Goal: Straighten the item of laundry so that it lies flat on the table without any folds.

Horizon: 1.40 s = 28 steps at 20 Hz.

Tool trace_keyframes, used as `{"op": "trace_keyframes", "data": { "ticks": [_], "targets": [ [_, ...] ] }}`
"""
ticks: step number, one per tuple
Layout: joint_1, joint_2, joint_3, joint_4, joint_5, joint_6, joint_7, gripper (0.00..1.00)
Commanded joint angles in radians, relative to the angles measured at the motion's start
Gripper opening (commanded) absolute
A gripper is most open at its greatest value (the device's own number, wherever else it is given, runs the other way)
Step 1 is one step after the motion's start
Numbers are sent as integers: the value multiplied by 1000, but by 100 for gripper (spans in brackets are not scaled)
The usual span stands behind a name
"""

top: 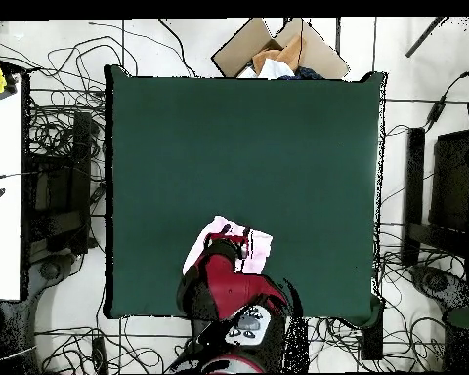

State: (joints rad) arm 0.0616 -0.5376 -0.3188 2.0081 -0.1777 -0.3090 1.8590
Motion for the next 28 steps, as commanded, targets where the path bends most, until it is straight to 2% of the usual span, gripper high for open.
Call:
{"op": "trace_keyframes", "data": {
  "ticks": [1, 6, 10, 14, 17, 23, 24, 25, 27, 28],
  "targets": [
    [-30, 71, 126, -81, -54, 105, 62, 100],
    [-45, 197, 177, -75, -73, 41, 101, 100],
    [-44, 252, 199, -65, -79, 25, 118, 100],
    [-78, 318, 245, -100, -131, 38, 88, 100],
    [-72, 339, 247, -121, -150, 65, 65, 100],
    [-14, 361, 198, -174, -133, 92, 53, 100],
    [4, 373, 180, -178, -119, 54, 67, 100],
    [52, 390, 131, -175, -75, -39, 95, 100],
    [161, 429, 26, -152, 77, -213, 150, 100],
    [205, 446, -9, -145, 143, -260, 161, 100]
  ]
}}
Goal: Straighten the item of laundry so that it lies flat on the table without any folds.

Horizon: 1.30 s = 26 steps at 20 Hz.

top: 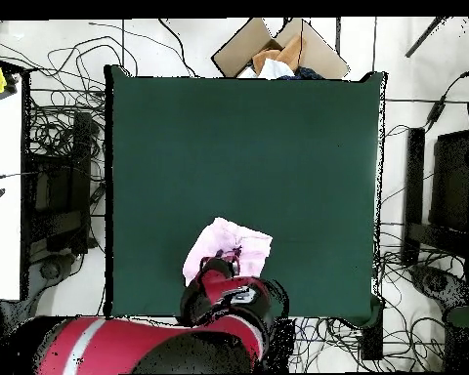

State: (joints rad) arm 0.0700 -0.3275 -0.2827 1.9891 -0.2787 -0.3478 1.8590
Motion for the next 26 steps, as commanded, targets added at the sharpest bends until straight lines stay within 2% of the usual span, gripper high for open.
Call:
{"op": "trace_keyframes", "data": {
  "ticks": [1, 5, 6, 9, 14, 19, 22, 26],
  "targets": [
    [235, 252, -76, -115, 318, -286, 171, 100],
    [263, 265, -95, -106, 382, -337, 175, 100],
    [292, 273, -114, -100, 495, -424, 203, 100],
    [290, 253, -111, -103, 504, -398, 194, 100],
    [299, 279, -101, -94, 561, -432, 191, 100],
    [257, 313, -68, -125, 548, -456, 186, 100],
    [263, 329, -57, -120, 577, -477, 192, 100],
    [255, 321, -63, -114, 560, -480, 176, 100]
  ]
}}
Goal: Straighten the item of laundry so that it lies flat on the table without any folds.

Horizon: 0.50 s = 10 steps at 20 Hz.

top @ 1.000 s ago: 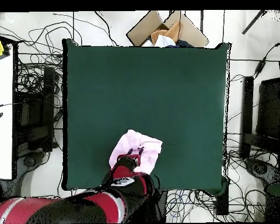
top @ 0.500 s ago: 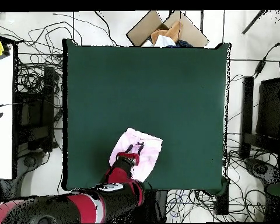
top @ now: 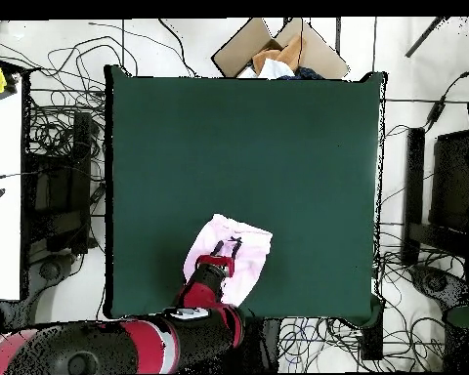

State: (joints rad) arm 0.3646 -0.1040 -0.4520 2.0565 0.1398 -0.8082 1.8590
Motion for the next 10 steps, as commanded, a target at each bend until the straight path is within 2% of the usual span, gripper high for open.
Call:
{"op": "trace_keyframes", "data": {
  "ticks": [1, 4, 10],
  "targets": [
    [-46, 90, 99, -183, 125, -17, 165, 100],
    [-59, 81, 72, -194, 85, -21, 133, 100],
    [-111, 132, 95, -274, 43, -66, 129, 100]
  ]
}}
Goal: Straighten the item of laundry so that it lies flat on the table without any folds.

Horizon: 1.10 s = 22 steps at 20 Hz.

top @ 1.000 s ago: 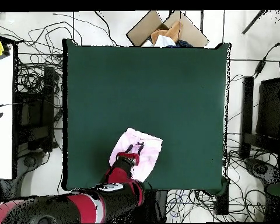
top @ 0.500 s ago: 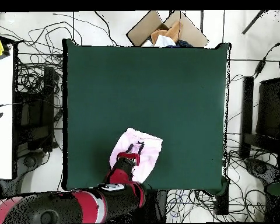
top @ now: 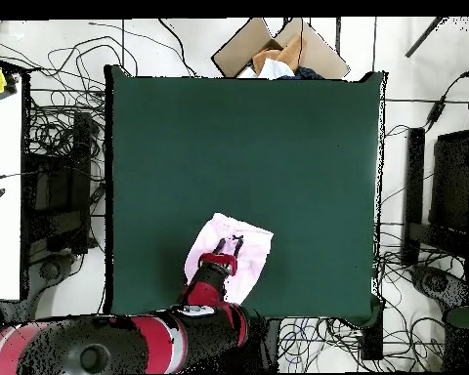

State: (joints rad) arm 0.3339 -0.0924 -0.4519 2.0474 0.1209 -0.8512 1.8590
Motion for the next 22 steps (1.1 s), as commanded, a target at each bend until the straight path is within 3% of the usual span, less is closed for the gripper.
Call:
{"op": "trace_keyframes", "data": {
  "ticks": [1, 10, 22],
  "targets": [
    [-90, 125, 100, -278, 54, -22, 126, 100],
    [-170, 106, 147, -385, -21, 107, 71, 100],
    [-176, 88, 151, -439, 9, 225, 54, 100]
  ]
}}
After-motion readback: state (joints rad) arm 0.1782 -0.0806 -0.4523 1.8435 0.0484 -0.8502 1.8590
